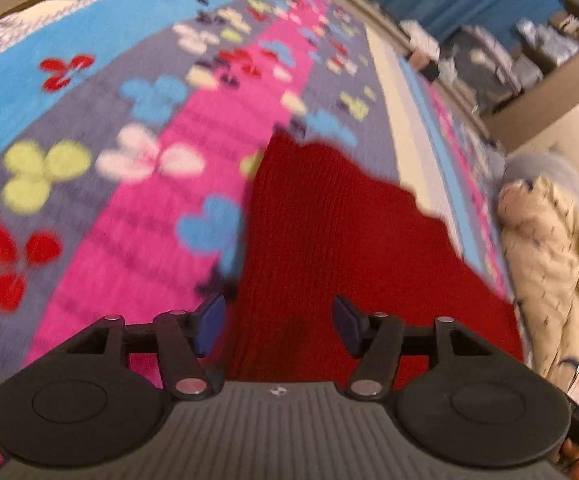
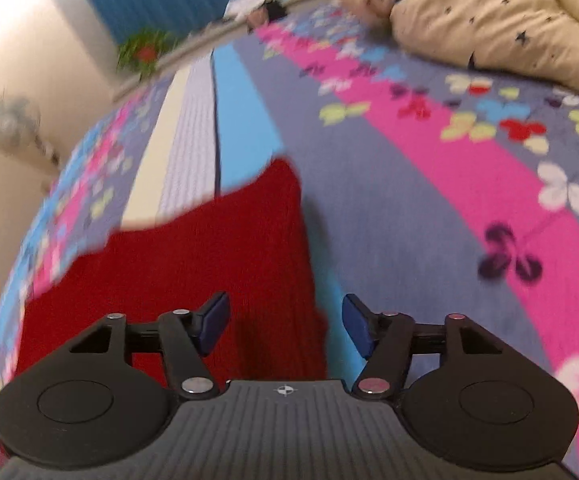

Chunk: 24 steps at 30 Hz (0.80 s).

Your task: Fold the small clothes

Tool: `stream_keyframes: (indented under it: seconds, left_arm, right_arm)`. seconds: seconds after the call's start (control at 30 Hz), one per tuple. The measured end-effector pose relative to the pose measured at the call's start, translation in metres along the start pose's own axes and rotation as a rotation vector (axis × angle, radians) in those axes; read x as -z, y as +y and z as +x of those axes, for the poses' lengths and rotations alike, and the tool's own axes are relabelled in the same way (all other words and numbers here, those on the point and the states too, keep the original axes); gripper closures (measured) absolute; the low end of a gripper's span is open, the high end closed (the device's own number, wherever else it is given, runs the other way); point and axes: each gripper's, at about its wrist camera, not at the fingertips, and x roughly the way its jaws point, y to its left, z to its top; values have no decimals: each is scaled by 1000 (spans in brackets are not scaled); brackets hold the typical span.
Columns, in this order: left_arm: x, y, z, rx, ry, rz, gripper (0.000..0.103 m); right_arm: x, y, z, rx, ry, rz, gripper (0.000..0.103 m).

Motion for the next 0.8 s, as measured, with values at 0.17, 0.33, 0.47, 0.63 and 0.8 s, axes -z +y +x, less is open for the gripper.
stream_keyframes:
  seconds: [0.17,0.33,0.47,0.63,0.8]
  left_arm:
    - [32,-3,-4,-6,58,100,39]
    - [48,-8,-17,-17,-11,190,80]
    - [50,-7,-55,45,-104,124,83]
    - [63,-3,-98,49,-133,105,83]
    - [69,11,-67,-108,37,70,78]
  right_arm:
    - [33,6,-5,37,74,-70,36]
    - [52,5,-20,36,38,-57,84]
    - [44,-10,-54,-57,-78,66,89]
    - [48,-18,-105,-122,-169,126,90]
    - [69,-28,-66,55,95,85,85]
